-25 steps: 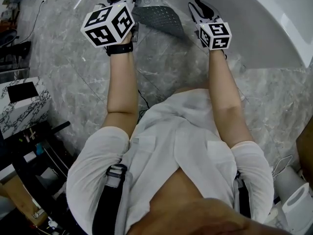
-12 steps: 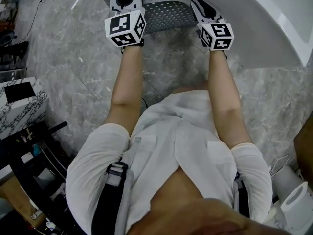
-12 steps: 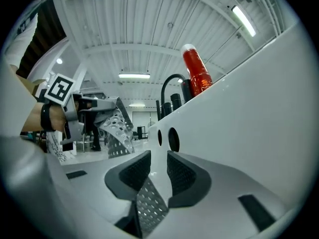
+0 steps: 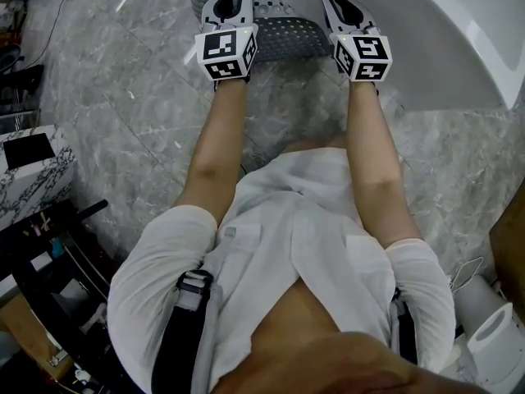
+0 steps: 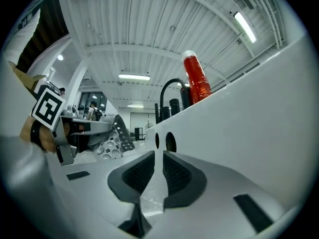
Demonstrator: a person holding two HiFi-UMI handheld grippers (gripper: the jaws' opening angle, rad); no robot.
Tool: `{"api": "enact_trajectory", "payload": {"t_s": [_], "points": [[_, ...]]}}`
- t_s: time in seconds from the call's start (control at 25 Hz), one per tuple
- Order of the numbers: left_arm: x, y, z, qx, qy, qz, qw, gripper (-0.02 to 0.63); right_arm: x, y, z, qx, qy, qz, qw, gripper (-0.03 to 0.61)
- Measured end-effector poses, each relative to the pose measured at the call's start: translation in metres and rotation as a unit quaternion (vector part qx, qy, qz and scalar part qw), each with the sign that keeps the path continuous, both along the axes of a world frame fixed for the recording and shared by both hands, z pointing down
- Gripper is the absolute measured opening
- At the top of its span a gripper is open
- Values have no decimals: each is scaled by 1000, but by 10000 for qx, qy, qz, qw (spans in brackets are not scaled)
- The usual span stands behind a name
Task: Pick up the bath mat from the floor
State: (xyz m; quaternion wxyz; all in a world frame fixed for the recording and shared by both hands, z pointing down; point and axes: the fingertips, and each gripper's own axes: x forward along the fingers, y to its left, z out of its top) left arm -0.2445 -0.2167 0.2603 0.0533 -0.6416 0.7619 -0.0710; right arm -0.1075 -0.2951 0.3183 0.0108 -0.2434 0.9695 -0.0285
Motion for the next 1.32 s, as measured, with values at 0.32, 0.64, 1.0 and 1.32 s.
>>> {"api": "enact_trajectory", "payload": {"t_s": [0.32,0.64,1.0,1.32], "points": [[2,2,5,-21,53,-9,10000,41,1,-1,-4,147,159,115,9997,28],[4,1,8,-19,102,59,9999,41,1,1,-5,264,254,160,9992,26],[1,2,8,15,144,61,9999,41,3,-1,-3,280,323,216,9989,26],[-1,5,7,4,158,46,9999,41,-1,3,-3,280,338,201,9988,26]]}}
